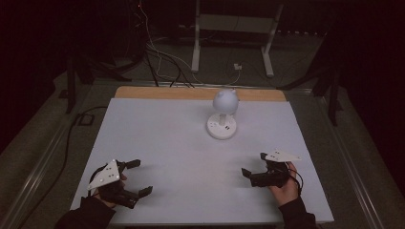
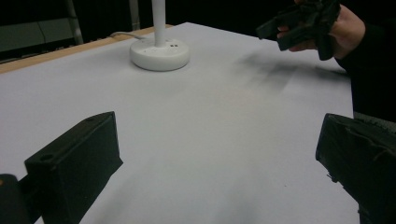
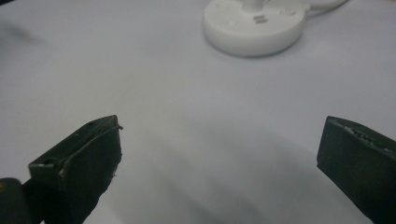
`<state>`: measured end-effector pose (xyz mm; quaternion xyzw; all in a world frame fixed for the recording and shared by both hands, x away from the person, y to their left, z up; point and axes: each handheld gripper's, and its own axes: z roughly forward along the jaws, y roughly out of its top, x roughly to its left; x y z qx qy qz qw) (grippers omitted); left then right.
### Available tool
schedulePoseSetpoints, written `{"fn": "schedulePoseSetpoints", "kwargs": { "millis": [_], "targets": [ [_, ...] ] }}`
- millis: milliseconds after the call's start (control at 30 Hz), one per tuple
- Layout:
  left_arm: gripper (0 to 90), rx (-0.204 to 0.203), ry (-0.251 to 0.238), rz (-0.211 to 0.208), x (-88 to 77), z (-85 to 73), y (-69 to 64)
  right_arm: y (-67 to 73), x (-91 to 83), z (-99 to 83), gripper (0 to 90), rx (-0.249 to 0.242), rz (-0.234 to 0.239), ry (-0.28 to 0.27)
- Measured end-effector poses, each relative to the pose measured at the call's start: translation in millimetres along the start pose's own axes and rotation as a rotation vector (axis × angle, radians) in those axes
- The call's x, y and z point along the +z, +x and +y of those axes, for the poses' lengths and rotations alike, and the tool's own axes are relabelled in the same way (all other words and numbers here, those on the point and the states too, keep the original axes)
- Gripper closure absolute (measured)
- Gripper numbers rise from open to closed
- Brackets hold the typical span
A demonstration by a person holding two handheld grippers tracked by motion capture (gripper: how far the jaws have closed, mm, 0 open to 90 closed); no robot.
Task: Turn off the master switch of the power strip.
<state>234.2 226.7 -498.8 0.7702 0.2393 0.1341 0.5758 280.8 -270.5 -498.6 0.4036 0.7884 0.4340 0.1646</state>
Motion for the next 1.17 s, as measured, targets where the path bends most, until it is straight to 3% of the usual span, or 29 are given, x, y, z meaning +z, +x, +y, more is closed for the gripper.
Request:
{"fn": "schedulePoseSetpoints", "kwargs": {
  "millis": [367, 667, 767, 900, 1167],
  "targets": [
    [0.4, 0.002, 0.003, 0.001, 0.1, 0.0, -0.3, 4.1, -12.0, -21.9, 0.0, -0.046, 0.007, 0.053],
    [0.4, 0.001, 0.004, 0.000, 0.4, -0.2, -0.8, 1.1, -25.7, -41.5, 0.0, -0.063, -0.027, 0.094],
    [0.4, -0.003, 0.005, 0.000, 0.7, -0.3, -0.5, -2.5, -27.4, -43.1, 0.0, -0.053, -0.051, 0.108],
    [0.3, -0.002, 0.010, -0.003, 1.1, -0.3, -0.7, -5.3, -26.7, -42.6, 0.0, -0.030, -0.049, 0.103],
    [0.3, 0.000, 0.008, -0.005, 1.0, 0.0, -0.8, -4.5, -22.4, -41.3, 0.0, -0.046, -0.043, 0.118]
  ]
}}
